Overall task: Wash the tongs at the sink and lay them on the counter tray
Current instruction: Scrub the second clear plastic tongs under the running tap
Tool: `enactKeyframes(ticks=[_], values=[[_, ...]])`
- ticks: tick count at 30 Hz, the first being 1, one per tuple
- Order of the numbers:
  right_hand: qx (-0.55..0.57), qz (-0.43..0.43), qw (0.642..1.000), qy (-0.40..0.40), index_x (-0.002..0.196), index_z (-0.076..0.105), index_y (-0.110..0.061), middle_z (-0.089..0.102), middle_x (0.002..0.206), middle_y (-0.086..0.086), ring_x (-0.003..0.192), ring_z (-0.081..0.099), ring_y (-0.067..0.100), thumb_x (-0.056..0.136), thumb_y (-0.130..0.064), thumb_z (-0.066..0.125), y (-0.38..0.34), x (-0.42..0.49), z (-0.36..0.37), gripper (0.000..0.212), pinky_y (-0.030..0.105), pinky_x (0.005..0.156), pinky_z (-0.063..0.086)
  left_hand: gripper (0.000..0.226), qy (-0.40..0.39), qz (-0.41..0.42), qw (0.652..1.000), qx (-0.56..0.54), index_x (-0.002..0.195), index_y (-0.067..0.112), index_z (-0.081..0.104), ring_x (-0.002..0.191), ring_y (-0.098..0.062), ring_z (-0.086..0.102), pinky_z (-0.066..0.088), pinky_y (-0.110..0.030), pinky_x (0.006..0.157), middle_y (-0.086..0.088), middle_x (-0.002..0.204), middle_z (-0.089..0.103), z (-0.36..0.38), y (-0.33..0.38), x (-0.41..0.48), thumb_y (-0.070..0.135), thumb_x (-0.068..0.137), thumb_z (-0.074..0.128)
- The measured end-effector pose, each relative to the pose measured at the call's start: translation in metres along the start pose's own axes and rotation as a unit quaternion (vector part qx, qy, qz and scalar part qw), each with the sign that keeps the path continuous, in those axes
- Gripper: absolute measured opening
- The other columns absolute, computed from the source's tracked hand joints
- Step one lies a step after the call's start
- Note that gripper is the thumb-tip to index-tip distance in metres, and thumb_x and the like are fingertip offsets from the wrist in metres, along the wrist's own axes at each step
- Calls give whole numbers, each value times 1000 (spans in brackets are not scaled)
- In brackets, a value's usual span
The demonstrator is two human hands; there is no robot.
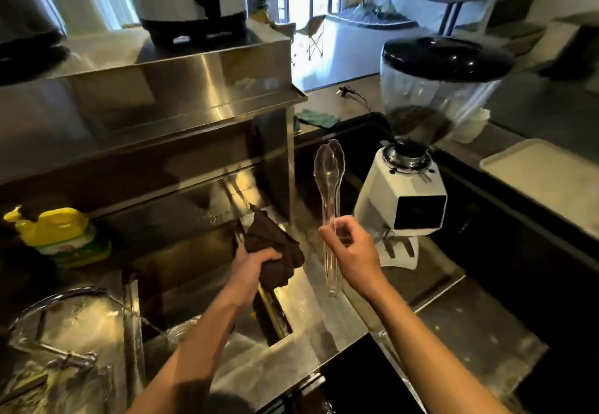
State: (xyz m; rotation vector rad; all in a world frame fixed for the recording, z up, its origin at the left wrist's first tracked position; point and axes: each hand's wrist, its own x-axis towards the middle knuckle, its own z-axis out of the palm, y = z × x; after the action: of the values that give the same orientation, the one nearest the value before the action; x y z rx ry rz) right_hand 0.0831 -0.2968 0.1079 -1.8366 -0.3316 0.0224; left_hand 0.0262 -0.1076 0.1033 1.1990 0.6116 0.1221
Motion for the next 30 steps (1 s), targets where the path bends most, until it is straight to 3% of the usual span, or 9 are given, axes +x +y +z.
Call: enactKeyframes(ticks=[3,7,9,12,14,17,21,25,30], values=[[7,9,999,53,87,62,-28,62,76,-17,73,59,2,92,-46,67,4,-7,-32,19,18,67,46,27,-58,4,998,21,86,10,66,73,-27,67,54,-34,66,-2,70,73,30,-5,-5,-11,69,67],[-5,13,988,152,85,64,-24,65,78,-13,73,61,5,90,-46,67,10,-26,-72,23,22,69,48,34,-146,-24,986,72,95,5,68,84,-37,68,58,-45,71,-17,87,73,68,-13,-6,-5,62,70],[-3,34,979,200,85,65,-23,67,78,-10,73,63,7,89,-50,65,12,-39,-93,27,26,69,50,36,-193,-43,976,87,98,2,65,77,-39,68,57,-55,66,-21,87,71,91,-17,-11,-5,64,70],[-22,58,965,255,86,67,-23,65,76,-7,71,59,6,85,-60,61,10,-60,-124,37,29,68,47,24,-253,-57,960,109,96,0,62,57,-28,68,56,-45,53,-15,70,70,120,-25,-23,-13,76,61],[-34,67,952,295,85,65,-24,63,74,-6,68,56,5,85,-59,61,4,-75,-141,35,26,67,46,21,-297,-59,945,127,93,0,63,54,-26,68,56,-43,50,-16,71,68,137,-31,-32,-14,78,60],[-48,77,936,341,80,60,-25,54,63,-15,59,47,0,90,-49,65,-3,-90,-160,26,19,60,42,25,-335,-62,929,146,99,1,62,65,-30,69,58,-45,54,-18,81,68,158,-36,-43,-10,77,63],[-65,80,915,390,80,59,-21,50,62,-17,60,45,2,91,-47,66,-10,-111,-179,29,21,61,42,35,-386,-44,908,160,101,6,64,76,-26,71,57,-34,57,-19,95,71,189,-38,-56,2,67,73],[-74,100,899,421,84,61,-19,52,68,-12,63,48,3,90,-51,66,-8,-126,-193,33,21,64,43,30,-408,-32,900,152,102,6,62,68,-19,70,53,-26,46,-14,89,69,215,-37,-69,-8,76,66],[-87,140,884,438,93,63,-22,59,76,-10,69,55,2,90,-54,65,2,-129,-221,33,20,68,46,26,-430,-26,889,154,95,9,64,72,-18,71,56,-29,56,-14,91,71,250,-45,-72,-9,77,65]])
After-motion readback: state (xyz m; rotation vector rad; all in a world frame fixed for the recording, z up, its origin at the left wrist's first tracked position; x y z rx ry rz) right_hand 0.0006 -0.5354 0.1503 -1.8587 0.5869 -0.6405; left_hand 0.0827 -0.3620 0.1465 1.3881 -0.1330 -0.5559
